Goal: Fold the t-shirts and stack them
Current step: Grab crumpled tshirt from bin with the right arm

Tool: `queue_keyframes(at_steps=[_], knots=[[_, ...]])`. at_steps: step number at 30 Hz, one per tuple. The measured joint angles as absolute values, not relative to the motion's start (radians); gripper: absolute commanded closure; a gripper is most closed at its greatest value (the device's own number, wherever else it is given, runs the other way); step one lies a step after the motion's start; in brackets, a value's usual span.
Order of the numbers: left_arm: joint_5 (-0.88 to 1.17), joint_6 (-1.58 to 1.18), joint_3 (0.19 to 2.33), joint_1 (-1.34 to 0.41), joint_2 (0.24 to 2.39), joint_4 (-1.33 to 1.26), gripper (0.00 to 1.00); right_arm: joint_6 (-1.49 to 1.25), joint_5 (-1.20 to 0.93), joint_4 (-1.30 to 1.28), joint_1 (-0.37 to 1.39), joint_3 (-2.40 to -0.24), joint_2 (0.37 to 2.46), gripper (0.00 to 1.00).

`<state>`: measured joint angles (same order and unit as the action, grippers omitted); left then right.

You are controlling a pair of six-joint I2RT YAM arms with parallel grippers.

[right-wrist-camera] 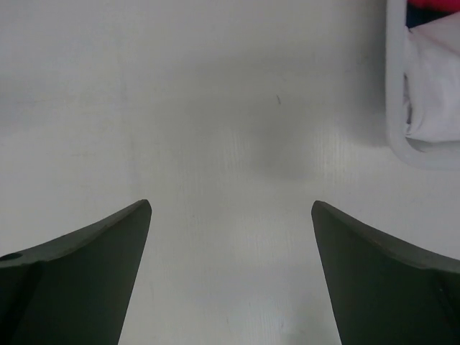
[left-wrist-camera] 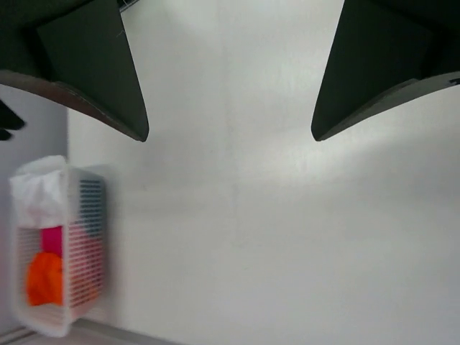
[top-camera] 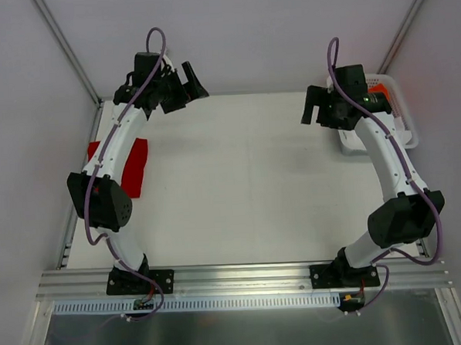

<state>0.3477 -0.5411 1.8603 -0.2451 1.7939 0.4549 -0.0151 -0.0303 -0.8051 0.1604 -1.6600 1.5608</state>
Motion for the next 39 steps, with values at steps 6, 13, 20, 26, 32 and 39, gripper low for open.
queue_keyframes(at_steps=[6,13,20,26,32,39], knots=[[0.056,-0.436,2.202,-0.249,2.065,0.931,0.01,0.057,0.211,-0.931,0.161,-1.745,1.599,0.01],[-0.194,-0.366,2.159,-0.249,2.182,1.174,0.01,0.149,0.664,-0.841,0.229,-1.782,1.585,0.0],[-0.128,-0.38,2.127,-0.231,2.056,1.105,0.01,0.204,0.66,-0.647,0.244,-1.631,1.45,0.0],[0.001,-0.403,2.179,-0.22,2.026,1.029,0.01,0.14,0.612,-0.673,0.149,-1.731,1.673,0.0],[0.104,-0.354,2.148,-0.218,2.009,0.989,0.01,0.093,0.539,-0.811,0.0,-2.037,2.045,0.01],[0.292,-0.334,1.966,-0.161,1.874,0.826,0.01,-0.02,0.325,-0.878,-0.16,-2.184,2.153,0.01]])
